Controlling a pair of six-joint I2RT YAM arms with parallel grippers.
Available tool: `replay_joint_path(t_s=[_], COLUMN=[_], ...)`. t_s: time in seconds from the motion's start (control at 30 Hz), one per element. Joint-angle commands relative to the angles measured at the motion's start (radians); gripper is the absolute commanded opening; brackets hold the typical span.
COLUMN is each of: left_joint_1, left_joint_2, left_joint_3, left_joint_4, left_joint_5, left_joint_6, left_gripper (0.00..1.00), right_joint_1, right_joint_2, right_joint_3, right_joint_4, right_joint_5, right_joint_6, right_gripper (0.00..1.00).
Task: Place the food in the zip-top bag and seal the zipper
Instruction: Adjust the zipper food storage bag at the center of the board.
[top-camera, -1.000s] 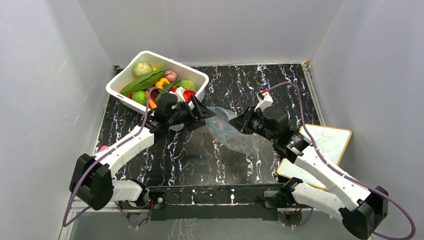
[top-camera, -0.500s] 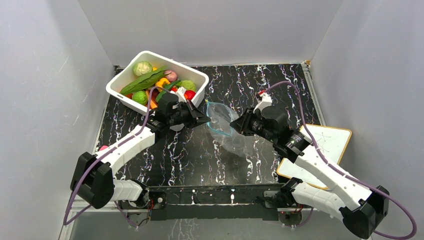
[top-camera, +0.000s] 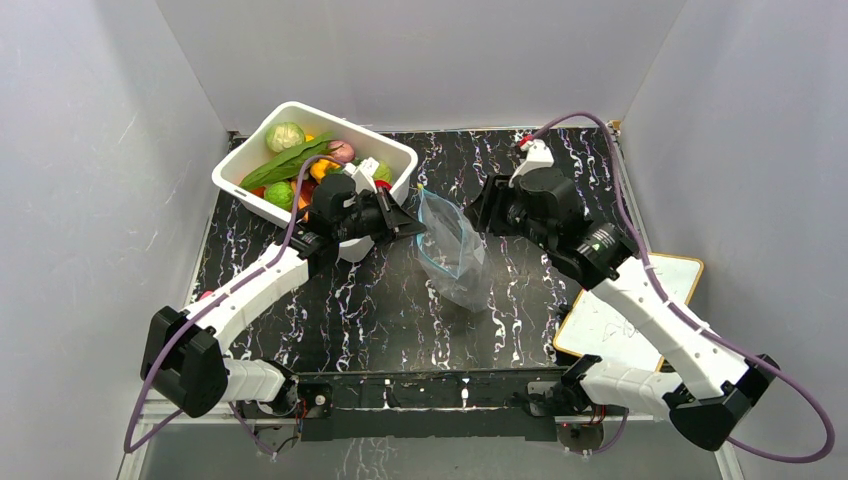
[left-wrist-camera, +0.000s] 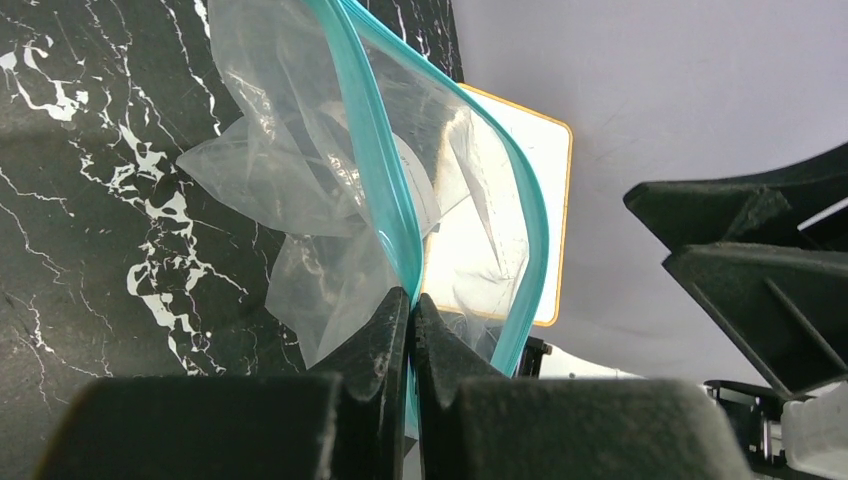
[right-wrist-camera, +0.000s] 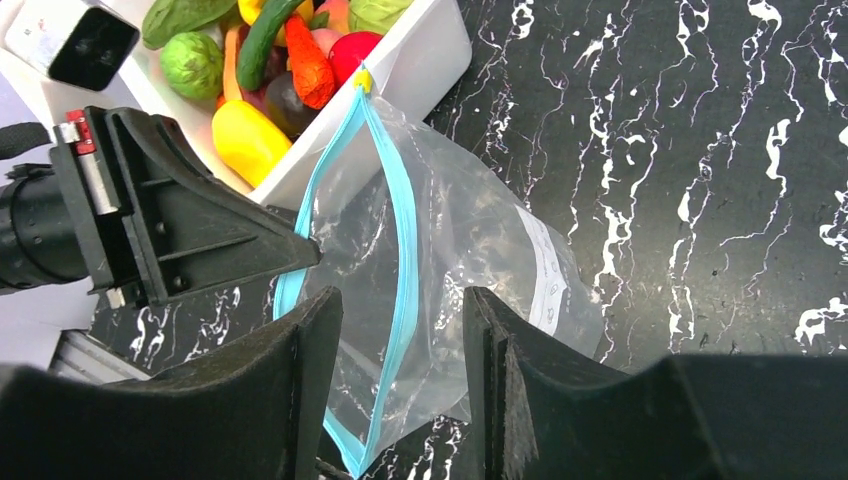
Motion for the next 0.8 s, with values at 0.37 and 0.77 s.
replay_joint_path(t_s=[0.37, 0.77], left_joint_1=[-0.017, -0.017], left_joint_2=[-0.013, -0.058], left_joint_3=[0.062, 0.113], left_joint_4=[0.007, -0.246], left_joint_5=[0.061, -0.187], left_joint_6=[0.064, 0.218], left_gripper=[0.00, 0.00], right_joint_1=[0.006, 0.007], right_joint_2=[0.184, 0.072], right_joint_3=[0.117, 0.135], right_joint_4=[-0.081, -0.151], right_joint_5=[0.080, 0.365], right_joint_6=[-0.067, -0.105], right_gripper=[0.34, 0.00])
